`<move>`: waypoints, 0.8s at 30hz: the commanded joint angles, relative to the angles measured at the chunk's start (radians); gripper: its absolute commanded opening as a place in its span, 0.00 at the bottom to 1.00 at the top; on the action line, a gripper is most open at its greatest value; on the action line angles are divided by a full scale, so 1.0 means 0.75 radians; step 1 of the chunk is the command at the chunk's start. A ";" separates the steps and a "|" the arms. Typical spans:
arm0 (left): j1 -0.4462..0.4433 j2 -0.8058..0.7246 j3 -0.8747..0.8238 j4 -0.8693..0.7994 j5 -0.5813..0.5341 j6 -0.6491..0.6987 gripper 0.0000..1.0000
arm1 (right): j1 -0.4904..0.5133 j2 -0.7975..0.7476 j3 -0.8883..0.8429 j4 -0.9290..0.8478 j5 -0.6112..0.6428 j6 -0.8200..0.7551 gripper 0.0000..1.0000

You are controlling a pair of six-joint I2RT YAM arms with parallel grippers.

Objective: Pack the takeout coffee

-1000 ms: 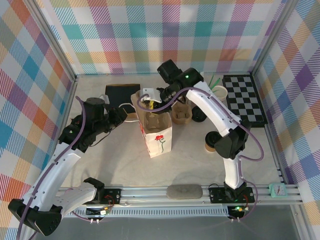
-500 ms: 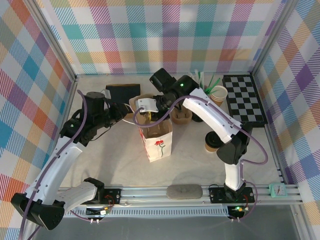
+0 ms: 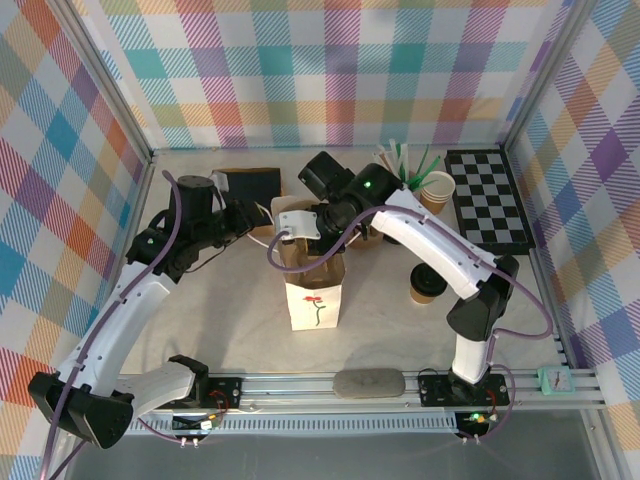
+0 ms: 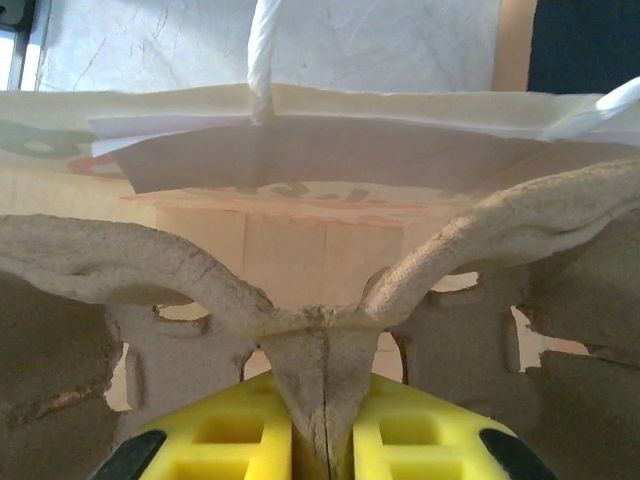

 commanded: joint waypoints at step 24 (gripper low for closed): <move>0.018 -0.096 -0.036 0.038 0.055 0.010 0.23 | 0.013 0.075 0.028 -0.017 0.019 0.187 0.22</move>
